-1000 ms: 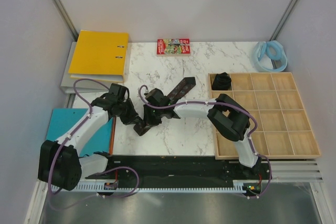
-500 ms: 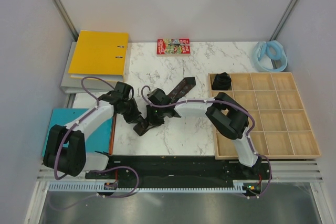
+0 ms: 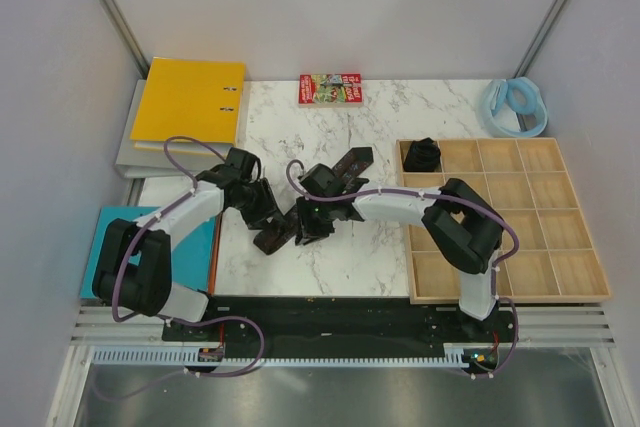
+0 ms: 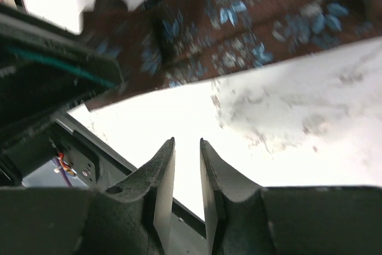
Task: Roll the ties
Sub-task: Roll the tie at the center of the board.
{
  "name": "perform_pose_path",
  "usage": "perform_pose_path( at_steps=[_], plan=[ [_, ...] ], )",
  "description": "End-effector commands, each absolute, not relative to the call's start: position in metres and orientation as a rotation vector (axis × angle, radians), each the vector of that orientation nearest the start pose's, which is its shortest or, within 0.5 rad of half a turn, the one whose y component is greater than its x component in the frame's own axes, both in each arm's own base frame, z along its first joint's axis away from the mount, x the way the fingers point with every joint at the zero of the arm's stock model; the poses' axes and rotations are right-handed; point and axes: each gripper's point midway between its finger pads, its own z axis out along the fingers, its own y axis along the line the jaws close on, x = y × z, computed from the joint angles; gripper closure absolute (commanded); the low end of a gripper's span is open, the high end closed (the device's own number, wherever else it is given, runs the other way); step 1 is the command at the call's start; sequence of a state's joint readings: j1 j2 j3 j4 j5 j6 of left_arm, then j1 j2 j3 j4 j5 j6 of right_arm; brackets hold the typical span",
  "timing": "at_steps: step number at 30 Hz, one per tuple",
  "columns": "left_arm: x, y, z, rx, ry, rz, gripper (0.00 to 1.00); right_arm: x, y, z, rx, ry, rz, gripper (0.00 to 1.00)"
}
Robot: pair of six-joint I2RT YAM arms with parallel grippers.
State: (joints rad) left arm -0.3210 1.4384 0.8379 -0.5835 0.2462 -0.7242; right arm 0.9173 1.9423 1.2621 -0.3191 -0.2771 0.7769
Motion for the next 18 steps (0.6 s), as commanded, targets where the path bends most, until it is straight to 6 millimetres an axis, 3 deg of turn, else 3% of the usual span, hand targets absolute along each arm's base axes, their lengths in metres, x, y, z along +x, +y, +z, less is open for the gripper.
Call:
perform_pose_path(
  at_steps=[1,4,5,8,13,18],
  plan=[
    [0.267,-0.168,0.076,-0.404,2.747,-0.648,0.46,0.208,0.384,0.050,-0.343,2.781,0.823,0.68],
    [0.270,-0.173,0.088,-0.382,2.723,-0.687,0.36,0.208,0.380,0.050,-0.346,2.773,0.802,0.68],
    [0.273,-0.175,0.094,-0.372,2.713,-0.696,0.28,0.207,0.378,0.048,-0.361,2.772,0.775,0.68],
    [0.276,-0.169,0.107,-0.347,2.690,-0.650,0.25,0.203,0.379,0.050,-0.416,2.754,0.729,0.68],
    [0.286,-0.137,0.117,-0.314,2.664,-0.425,0.32,0.198,0.388,0.056,-0.499,2.698,0.670,0.66],
    [0.290,-0.111,0.103,-0.317,2.668,-0.306,0.40,0.191,0.400,0.060,-0.572,2.633,0.649,0.66]
  ],
)
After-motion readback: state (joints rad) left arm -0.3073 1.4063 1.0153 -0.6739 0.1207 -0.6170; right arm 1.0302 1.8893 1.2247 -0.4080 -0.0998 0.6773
